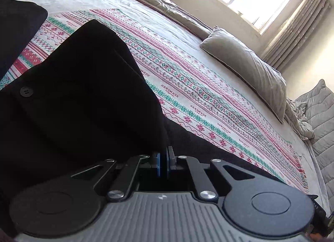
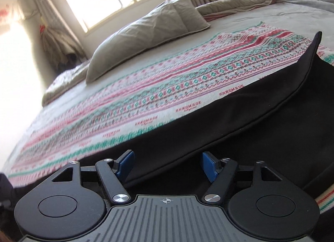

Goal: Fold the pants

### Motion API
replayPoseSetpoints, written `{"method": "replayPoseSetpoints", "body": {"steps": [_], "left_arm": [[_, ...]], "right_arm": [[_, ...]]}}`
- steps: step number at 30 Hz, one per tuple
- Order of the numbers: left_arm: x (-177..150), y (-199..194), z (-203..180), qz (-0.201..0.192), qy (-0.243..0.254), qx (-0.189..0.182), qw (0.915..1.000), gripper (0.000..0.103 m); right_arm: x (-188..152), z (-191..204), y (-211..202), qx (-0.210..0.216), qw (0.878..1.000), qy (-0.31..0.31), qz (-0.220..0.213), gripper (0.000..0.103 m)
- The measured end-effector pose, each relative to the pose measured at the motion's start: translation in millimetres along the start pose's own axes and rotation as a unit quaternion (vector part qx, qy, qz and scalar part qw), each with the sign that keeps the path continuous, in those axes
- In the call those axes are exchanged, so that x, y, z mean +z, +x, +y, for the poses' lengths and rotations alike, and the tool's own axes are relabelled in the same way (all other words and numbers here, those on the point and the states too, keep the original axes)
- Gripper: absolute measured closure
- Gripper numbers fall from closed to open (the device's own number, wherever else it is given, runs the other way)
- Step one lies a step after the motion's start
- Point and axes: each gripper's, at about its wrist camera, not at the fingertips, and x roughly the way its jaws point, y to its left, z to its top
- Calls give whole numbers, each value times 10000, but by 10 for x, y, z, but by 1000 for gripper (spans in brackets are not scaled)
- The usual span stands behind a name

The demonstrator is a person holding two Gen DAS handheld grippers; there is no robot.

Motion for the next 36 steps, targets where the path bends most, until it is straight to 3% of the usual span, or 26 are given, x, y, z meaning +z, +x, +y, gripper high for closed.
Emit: {"method": "replayPoseSetpoints", "body": {"steps": [3, 4, 5, 6, 8, 14, 22, 29, 36], "left_arm": [[10, -5, -5, 8, -20, -27, 10000, 87], [16, -12, -5, 11, -31, -37, 10000, 87], [23, -27, -4, 8, -40, -57, 10000, 87], [33, -50, -5, -1, -55, -90, 9999, 87], [45, -128, -17, -68, -63, -145, 9999, 87], [24, -486, 76, -218, -152, -404, 9988, 87], [-223, -1034, 409, -69, -140, -796, 9967, 87], [-521, -1270, 694, 366, -12, -806, 9961, 87], [-794, -1257, 940, 888, -159, -675, 9936, 87]], "right_arm": [[32, -42, 58, -108, 9995, 168, -239, 41], [33, -45, 72, -172, 9991, 186, -328, 55], [34, -40, 83, -320, 9986, 158, -401, 79], [46, -39, 96, -528, 9977, 133, -412, 88], [79, -31, 29, -669, 9965, 222, -453, 96], [184, 338, -661, -631, 9911, -551, -1034, 97], [0, 578, -1469, -715, 9863, -1152, -939, 98], [-461, 657, -1931, -954, 9794, -1657, -652, 98], [-961, 539, -1893, -1270, 9714, -2001, 135, 98]]}}
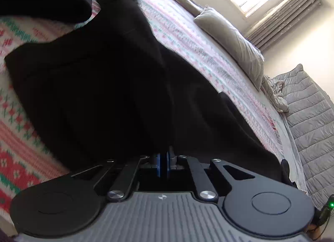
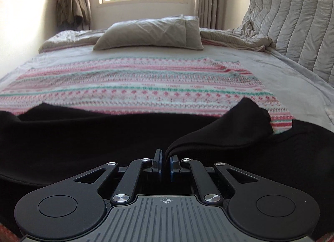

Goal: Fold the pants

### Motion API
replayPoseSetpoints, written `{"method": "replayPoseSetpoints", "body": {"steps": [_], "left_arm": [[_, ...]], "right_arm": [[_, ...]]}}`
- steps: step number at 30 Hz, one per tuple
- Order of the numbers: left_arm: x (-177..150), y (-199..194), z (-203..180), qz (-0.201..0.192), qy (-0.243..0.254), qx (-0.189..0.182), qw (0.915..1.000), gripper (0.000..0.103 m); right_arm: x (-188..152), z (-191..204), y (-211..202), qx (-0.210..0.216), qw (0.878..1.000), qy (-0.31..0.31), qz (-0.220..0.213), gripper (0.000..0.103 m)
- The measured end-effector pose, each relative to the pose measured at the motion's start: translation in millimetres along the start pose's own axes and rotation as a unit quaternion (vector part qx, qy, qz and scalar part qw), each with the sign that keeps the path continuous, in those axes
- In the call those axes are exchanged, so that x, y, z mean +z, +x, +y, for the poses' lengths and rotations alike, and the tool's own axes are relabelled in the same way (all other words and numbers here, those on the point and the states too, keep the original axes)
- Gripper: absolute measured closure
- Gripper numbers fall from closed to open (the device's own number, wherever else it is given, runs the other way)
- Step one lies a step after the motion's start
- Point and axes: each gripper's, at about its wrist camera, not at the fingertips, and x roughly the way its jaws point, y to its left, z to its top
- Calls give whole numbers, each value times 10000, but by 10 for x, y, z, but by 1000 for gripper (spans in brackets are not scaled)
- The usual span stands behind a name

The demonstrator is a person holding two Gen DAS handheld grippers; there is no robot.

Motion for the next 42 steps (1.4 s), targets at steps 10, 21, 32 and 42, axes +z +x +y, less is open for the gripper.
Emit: {"method": "replayPoseSetpoints", "body": {"steps": [10, 21, 32, 42], "left_arm": [[76, -115, 115, -7, 182, -236, 9996, 62], [365, -342, 487, -1381, -344, 415, 9890, 41], [351, -430, 826, -1514, -1032, 386, 9823, 55], [292, -582, 952, -1563, -1303, 357, 9784, 70]], "right_arm": [[-350, 47, 136, -374, 9939, -467, 929, 73], [-229, 440, -322, 876, 9929, -806, 19, 51], [-652, 1766, -207, 2134, 9190, -3310, -192, 51], [-673, 1933, -334, 2796, 8945, -3479, -246, 52]]}}
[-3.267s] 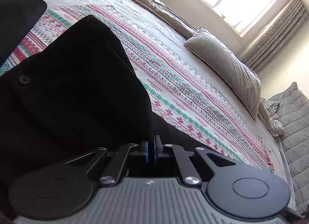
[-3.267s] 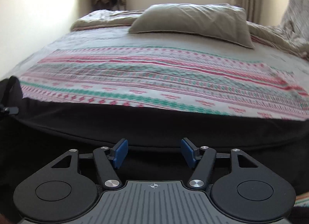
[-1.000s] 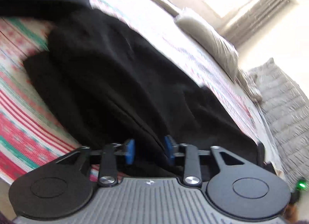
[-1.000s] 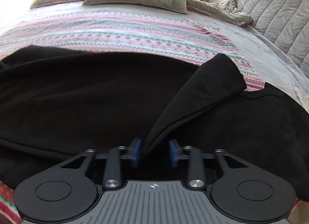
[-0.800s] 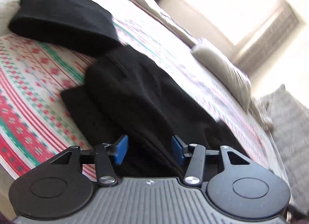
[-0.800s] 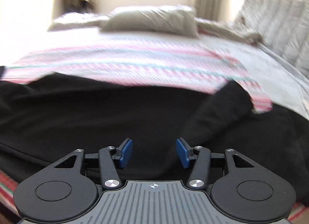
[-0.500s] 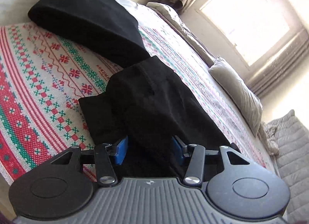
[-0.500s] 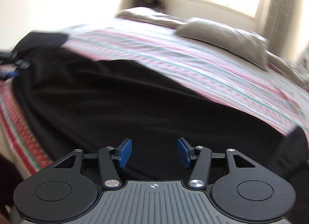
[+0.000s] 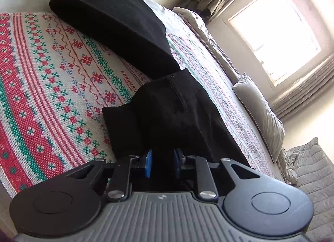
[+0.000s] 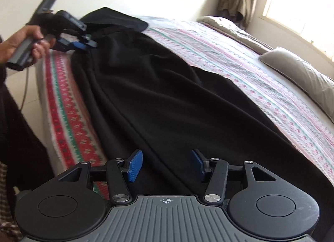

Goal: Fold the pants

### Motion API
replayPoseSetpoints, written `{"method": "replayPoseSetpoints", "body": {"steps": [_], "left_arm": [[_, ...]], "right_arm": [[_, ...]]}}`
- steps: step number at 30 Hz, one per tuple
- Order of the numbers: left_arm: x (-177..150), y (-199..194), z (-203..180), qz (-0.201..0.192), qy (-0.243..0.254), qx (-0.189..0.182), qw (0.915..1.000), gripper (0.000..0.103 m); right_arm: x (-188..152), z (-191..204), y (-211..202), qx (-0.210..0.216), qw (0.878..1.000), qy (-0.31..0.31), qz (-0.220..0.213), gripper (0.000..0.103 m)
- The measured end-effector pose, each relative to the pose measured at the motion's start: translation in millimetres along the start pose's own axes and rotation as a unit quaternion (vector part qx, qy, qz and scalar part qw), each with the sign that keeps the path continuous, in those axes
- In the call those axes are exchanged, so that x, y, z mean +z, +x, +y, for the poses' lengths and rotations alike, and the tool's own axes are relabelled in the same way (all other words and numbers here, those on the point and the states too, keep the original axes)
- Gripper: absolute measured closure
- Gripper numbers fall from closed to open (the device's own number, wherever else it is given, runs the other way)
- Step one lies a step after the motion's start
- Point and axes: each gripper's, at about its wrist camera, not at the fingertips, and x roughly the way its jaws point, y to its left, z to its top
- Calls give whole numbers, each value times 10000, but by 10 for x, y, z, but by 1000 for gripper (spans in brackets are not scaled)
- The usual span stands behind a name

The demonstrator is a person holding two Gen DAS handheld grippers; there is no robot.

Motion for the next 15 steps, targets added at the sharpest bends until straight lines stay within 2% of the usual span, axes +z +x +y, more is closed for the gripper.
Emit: {"method": "replayPoseSetpoints", "body": {"steps": [3, 6, 9, 11, 13, 15], "left_arm": [[-12, -26, -41, -121, 15, 82, 9999, 67], [5, -29, -101, -346, 132, 220, 9991, 67], [12, 12, -164, -565, 231, 391, 9974, 68], [-4, 10, -217, -750, 364, 596, 9947, 71], [-21, -20, -279, -894, 541, 670, 9923, 75], [-36, -61, -310, -974, 693, 650, 9907, 83]], "right_arm": [[-14, 61, 39, -49, 9998, -184, 49, 52], [12, 68, 103, -92, 9999, -56, -2, 53], [-17, 48, 107, -157, 9998, -40, -94, 60], [1, 62, 132, -127, 9998, -91, -150, 84], [26, 83, 144, -91, 9996, -160, -198, 96], [55, 124, 124, -154, 9990, -313, -291, 100]]}}
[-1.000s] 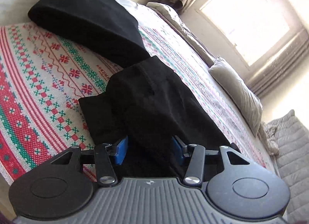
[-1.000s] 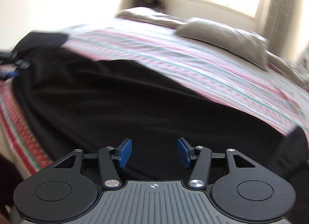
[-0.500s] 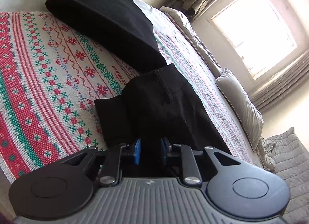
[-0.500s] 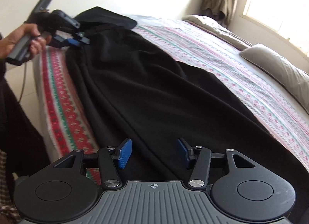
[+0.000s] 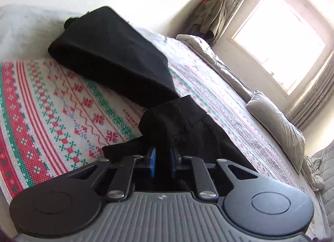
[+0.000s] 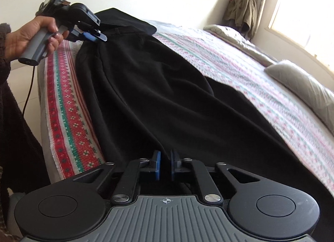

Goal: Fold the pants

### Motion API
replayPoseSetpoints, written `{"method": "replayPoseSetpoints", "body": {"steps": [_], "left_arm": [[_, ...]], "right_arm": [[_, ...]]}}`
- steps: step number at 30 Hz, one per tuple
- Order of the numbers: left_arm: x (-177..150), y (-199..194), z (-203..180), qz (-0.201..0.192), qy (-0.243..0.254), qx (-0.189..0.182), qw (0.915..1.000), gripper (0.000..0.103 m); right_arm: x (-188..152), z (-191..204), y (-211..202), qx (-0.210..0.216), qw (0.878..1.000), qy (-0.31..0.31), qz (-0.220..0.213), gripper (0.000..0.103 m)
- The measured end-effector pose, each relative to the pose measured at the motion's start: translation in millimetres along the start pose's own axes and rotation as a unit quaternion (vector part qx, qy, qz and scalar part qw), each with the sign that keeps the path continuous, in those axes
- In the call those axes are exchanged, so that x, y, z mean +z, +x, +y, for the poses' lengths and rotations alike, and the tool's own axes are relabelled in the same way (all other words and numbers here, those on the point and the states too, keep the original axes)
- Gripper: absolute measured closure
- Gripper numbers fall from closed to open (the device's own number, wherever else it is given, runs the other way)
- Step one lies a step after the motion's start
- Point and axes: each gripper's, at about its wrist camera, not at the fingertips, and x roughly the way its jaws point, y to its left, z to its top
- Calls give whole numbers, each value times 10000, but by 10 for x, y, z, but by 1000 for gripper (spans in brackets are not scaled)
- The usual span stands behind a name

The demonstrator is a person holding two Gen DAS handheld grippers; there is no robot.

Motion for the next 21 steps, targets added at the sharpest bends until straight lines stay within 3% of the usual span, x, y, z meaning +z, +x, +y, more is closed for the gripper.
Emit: {"method": "replayPoseSetpoints", "body": {"steps": [6, 16, 19, 21], "left_arm": [[18, -255, -33, 47, 333, 44, 9994, 84], [-60, -315, 103, 793, 692, 541, 9930, 84], [-104, -240, 89, 991, 873, 726, 9886, 73], [-101, -266, 80, 910, 857, 782, 9891, 64]], "right_arm": [[35, -177, -264, 179, 9988, 341, -293, 100], [-70, -203, -438, 753, 9957, 507, -203, 100], [-68, -142, -373, 792, 9960, 417, 59, 100], [-85, -120, -281, 834, 9947, 429, 416, 100]]}}
